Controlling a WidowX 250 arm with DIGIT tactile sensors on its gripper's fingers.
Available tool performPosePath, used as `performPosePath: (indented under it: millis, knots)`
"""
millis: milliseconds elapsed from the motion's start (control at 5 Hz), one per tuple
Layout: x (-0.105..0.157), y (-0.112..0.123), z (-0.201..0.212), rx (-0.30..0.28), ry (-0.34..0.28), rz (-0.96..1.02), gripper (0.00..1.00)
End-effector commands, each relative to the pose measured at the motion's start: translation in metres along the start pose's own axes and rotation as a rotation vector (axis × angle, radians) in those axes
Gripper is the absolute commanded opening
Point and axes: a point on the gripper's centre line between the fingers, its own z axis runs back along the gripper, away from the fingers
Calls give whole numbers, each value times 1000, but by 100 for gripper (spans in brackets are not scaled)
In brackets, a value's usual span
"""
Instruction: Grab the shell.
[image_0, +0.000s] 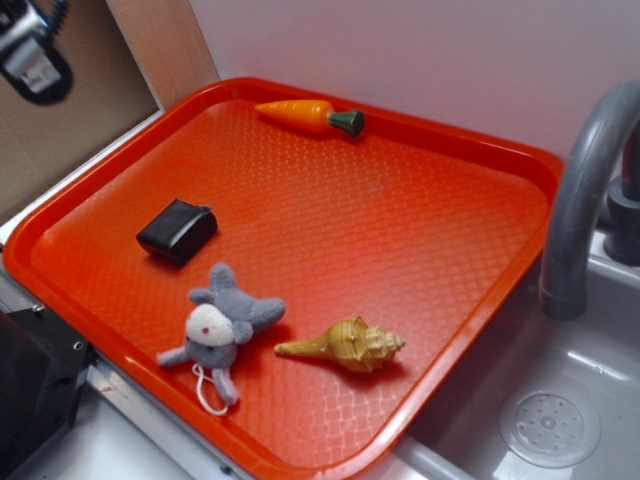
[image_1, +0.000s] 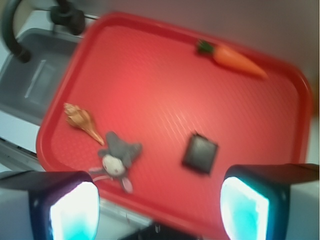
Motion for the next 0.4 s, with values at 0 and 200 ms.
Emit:
performPosePath:
  millis: [0,200]
  knots:
    - [49,-64,-52,-125,-116,-398,100]
    - [51,-88,-92,-184,-72,-501,100]
